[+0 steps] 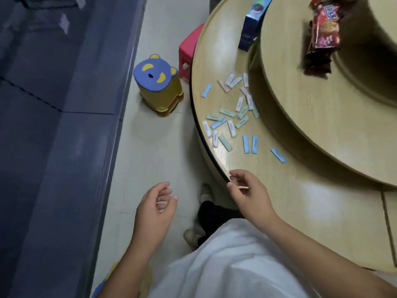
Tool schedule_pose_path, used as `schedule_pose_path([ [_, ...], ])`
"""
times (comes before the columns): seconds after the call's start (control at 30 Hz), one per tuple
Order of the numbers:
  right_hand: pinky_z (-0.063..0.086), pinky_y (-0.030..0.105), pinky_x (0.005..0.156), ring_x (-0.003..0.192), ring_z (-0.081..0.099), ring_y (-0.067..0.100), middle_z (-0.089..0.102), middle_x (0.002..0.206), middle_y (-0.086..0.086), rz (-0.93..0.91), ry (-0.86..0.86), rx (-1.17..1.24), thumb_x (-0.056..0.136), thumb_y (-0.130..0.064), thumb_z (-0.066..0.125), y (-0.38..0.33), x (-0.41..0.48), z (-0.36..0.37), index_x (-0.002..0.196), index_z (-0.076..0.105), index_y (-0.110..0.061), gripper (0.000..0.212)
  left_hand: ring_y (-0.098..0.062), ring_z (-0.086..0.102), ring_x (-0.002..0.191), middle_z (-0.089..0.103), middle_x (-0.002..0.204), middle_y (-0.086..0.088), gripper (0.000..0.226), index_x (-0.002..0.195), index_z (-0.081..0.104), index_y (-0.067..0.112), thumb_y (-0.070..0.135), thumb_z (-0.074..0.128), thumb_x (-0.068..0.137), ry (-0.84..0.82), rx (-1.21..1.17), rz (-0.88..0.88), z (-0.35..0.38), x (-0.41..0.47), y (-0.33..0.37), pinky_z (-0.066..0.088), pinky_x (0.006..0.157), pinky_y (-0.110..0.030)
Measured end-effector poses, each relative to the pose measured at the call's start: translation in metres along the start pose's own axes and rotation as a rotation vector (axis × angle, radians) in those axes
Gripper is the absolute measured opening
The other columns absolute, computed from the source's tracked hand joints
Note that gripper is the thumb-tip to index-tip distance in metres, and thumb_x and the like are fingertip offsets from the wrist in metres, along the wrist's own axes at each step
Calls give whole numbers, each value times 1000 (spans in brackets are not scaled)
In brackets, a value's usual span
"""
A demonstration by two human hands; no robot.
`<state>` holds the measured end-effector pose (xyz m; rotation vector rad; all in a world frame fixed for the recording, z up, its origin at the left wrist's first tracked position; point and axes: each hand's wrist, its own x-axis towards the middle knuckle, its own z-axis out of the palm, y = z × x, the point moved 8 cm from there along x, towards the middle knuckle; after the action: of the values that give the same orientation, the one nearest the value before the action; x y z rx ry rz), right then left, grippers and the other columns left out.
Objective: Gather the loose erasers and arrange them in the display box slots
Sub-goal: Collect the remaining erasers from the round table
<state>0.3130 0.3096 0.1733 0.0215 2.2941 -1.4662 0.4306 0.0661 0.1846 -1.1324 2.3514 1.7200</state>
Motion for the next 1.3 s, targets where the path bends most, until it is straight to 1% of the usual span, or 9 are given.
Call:
schedule_pose_path([
  [0.17,48,11,77,96,60,0,63,106,-11,45,80,1,91,-21,64,-12,74,19,116,63,-26,26,-3,63,89,66,106,3,32,112,63,29,8,69,89,-120,100,0,13,73,17,50,75,-10],
  [0.27,48,10,77,97,60,-2,62,108,-13,90,135,35,91,-23,64,-20,114,16,117,62,-27,27,-3,63,96,66,108,9,33,113,61,35,13,70,90,-187,181,15,23,116,39,51,82,-18],
  [0.4,50,13,78,97,59,-2,61,107,-15,143,229,70,90,-24,64,-31,144,4,115,62,-29,25,-5,61,102,65,111,10,36,120,61,30,16,72,89,-300,285,77,43,175,80,52,87,-26],
  [0.63,49,12,80,98,58,-6,59,108,-17,343,423,171,90,-21,66,-2,145,-3,112,59,-36,27,0,59,96,61,110,10,34,123,60,25,17,69,91,-524,476,269,124,278,153,52,86,-26],
  [0.7,52,19,84,99,58,-4,59,108,-17,401,525,207,89,-19,66,8,140,-3,114,61,-33,29,0,57,97,56,107,14,36,125,60,23,18,69,90,-596,551,368,155,303,167,51,88,-27],
  [0.8,53,28,88,102,59,-3,59,109,-20,465,650,215,88,-19,68,14,139,4,115,62,-30,29,-10,54,104,53,114,6,38,128,59,20,21,69,91,-715,643,547,198,337,186,49,90,-31],
  [0.97,50,28,92,106,56,-2,58,111,-18,519,824,193,88,-19,68,14,166,18,115,62,-29,29,-29,47,124,49,131,-11,44,129,56,9,21,68,88,-766,839,879,257,397,204,40,106,-40],
  [1.13,30,17,96,116,44,3,53,121,-15,486,768,-99,87,-30,68,12,240,19,122,61,-27,35,-39,38,135,36,150,-22,63,138,49,7,31,69,84,-892,981,1157,320,431,204,36,110,-49],
  [1.3,31,39,109,129,41,27,49,134,3,385,716,-461,77,-41,71,26,322,-8,132,55,-21,60,-41,31,142,36,152,-24,87,146,41,8,58,63,79,-1031,1161,1652,383,444,192,27,116,-54],
])
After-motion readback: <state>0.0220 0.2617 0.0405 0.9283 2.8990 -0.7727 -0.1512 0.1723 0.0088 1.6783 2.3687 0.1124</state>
